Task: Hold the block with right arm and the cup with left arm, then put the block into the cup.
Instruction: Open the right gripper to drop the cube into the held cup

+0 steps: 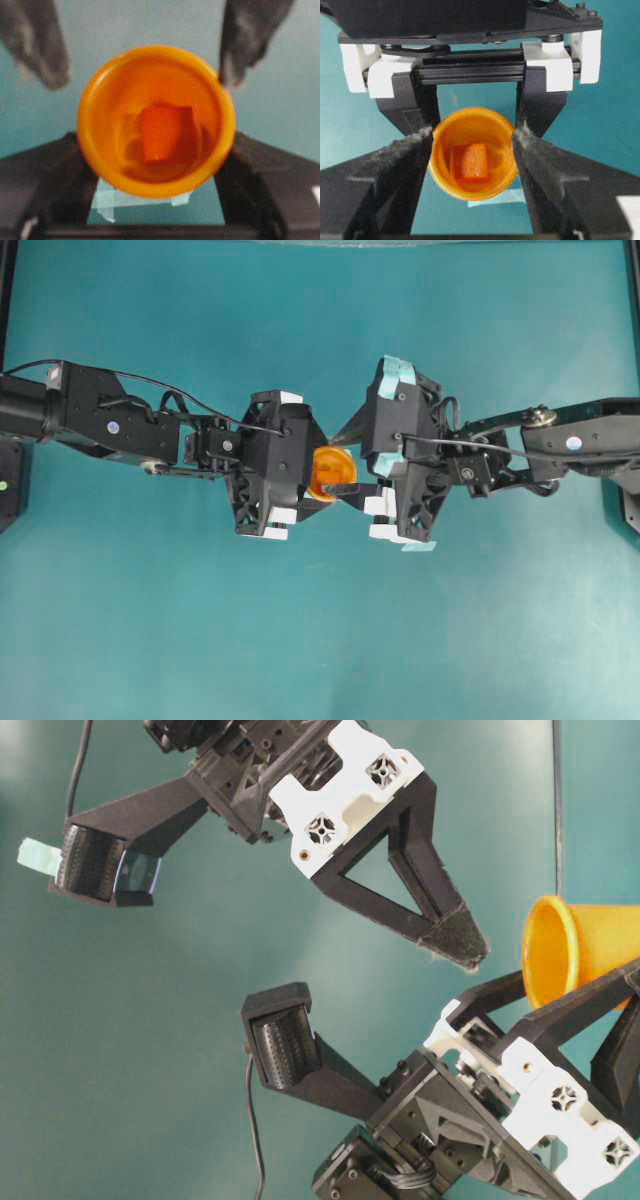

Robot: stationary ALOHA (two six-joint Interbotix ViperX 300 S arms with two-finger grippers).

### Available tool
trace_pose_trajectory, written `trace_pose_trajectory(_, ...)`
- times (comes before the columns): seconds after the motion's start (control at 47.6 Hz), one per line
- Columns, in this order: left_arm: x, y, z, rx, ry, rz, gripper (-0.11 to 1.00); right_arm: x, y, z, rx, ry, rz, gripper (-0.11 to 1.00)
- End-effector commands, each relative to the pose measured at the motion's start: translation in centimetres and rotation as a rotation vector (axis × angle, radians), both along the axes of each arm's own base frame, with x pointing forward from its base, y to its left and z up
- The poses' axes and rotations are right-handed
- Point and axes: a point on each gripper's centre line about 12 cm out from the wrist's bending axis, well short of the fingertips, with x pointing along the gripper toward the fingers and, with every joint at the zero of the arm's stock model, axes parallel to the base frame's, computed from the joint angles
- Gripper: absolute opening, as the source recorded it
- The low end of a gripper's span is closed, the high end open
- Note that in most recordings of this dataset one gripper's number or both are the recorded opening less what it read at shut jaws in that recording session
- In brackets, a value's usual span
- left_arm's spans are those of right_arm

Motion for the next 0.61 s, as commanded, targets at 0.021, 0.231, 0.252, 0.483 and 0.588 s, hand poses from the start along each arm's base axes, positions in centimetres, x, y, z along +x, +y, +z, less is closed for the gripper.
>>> trace_pose_trajectory(0.021,0.59,0.06,1.56,0.002,-0.046,0.0,0.68,0.38,0.12,1.66,0.006,-0.047,0.003,0.64)
trace_pose_trajectory(0.231,0.52,0.0,1.53,0.005,-0.046,-0.004,0.68,0.4,0.12,1.59,0.006,-0.045,0.003,0.64)
trace_pose_trajectory(0.252,0.52,0.06,1.47,0.005,-0.044,-0.002,0.68,0.38,0.12,1.66,0.006,-0.047,0.003,0.64)
trace_pose_trajectory(0.483,0.48,0.0,1.48,0.005,-0.044,-0.004,0.68,0.41,0.15,1.69,0.008,-0.05,0.005,0.64)
trace_pose_trajectory(0.588,0.48,0.0,1.48,0.005,-0.044,-0.004,0.68,0.39,0.16,1.64,0.009,-0.05,0.006,0.64)
